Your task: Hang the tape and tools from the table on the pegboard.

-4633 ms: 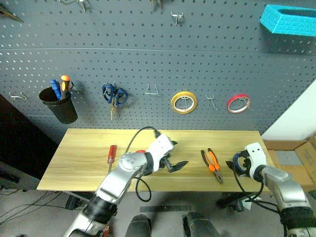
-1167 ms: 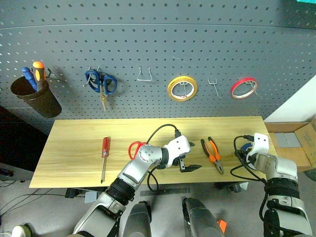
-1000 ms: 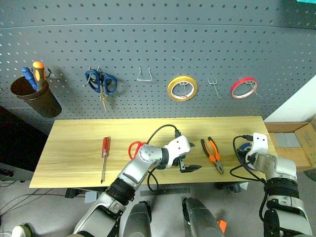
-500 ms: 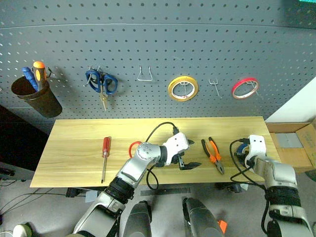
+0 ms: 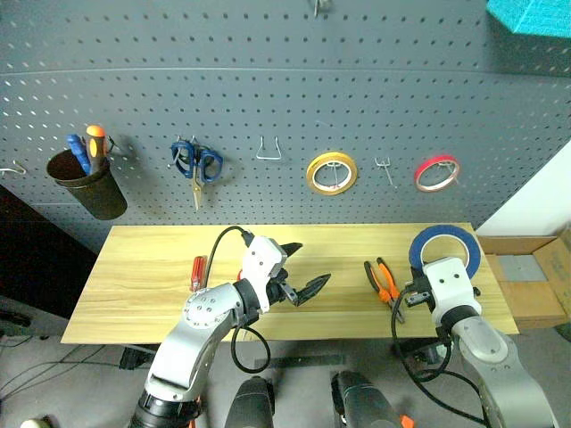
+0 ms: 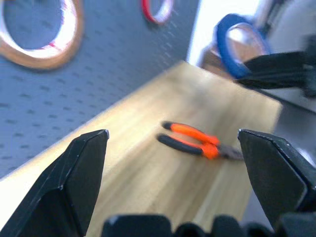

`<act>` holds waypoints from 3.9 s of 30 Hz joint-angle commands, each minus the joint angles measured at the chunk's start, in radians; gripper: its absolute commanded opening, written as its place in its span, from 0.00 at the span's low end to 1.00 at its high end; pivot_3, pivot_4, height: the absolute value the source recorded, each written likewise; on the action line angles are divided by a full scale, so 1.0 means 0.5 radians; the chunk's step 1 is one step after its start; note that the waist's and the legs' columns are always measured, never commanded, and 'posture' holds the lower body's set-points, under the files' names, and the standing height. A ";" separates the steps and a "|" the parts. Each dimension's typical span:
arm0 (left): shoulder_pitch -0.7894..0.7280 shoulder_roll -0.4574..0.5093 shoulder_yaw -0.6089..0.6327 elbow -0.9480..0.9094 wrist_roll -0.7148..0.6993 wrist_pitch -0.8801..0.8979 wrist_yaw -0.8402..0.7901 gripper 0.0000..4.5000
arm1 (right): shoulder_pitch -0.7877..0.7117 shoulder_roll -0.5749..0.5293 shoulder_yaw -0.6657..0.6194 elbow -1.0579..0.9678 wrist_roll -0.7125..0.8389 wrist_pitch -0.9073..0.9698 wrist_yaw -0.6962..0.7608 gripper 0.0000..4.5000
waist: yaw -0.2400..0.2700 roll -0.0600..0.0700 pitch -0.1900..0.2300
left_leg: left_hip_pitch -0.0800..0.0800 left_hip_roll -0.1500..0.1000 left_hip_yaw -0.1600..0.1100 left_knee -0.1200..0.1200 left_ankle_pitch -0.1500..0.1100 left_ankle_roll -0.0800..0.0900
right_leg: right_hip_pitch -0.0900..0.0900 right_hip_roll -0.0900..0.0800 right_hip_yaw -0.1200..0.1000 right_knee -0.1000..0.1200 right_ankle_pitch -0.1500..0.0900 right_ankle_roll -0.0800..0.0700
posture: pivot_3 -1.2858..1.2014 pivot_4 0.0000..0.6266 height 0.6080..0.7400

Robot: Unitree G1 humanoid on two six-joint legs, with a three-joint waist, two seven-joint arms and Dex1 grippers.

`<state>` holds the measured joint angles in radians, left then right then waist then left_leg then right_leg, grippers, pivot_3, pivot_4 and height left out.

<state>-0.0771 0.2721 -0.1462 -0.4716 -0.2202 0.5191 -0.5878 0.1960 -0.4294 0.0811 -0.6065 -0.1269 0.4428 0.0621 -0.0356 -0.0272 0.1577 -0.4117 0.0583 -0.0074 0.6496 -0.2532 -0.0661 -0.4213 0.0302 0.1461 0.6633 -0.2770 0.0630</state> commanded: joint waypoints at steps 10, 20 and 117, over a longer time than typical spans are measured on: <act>-0.475 -0.176 -0.036 0.395 0.068 -0.222 0.192 1.00 | -0.832 0.079 -0.052 0.905 0.140 -0.824 0.278 0.08 | -0.023 -0.022 -0.119 | 0.041 -0.004 0.013 -0.001 0.008 0.012 | 0.036 0.000 0.015 -0.001 0.014 0.003 | 0.54 0.02 1.00; -0.507 -0.144 -0.029 0.459 0.075 -0.285 0.186 1.00 | -1.016 0.184 -0.026 1.113 0.293 -0.932 0.566 0.08 | 0.021 -0.015 -0.145 | 0.036 -0.004 0.010 -0.009 0.006 0.013 | 0.030 0.001 0.013 -0.001 0.014 -0.014 | 0.55 0.04 1.00; 0.522 0.063 -0.044 -0.397 -0.062 0.110 0.315 1.00 | -1.061 0.153 0.004 0.671 0.741 0.714 0.993 0.60 | 0.013 -0.009 0.235 | -0.008 0.003 -0.003 -0.006 0.001 0.023 | -0.011 0.002 0.002 0.003 0.015 -0.014 | 0.58 0.31 1.00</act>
<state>0.1608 0.2980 -0.1902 -0.5854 -0.2257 0.5644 -0.4409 -0.3301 -0.3852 0.1264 -0.1352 0.1860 0.7944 0.5787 -0.0291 -0.0319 0.2753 -0.4164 0.0602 -0.0107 0.6463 -0.2524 -0.0552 -0.4268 0.0312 0.1456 0.6650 -0.2696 0.0556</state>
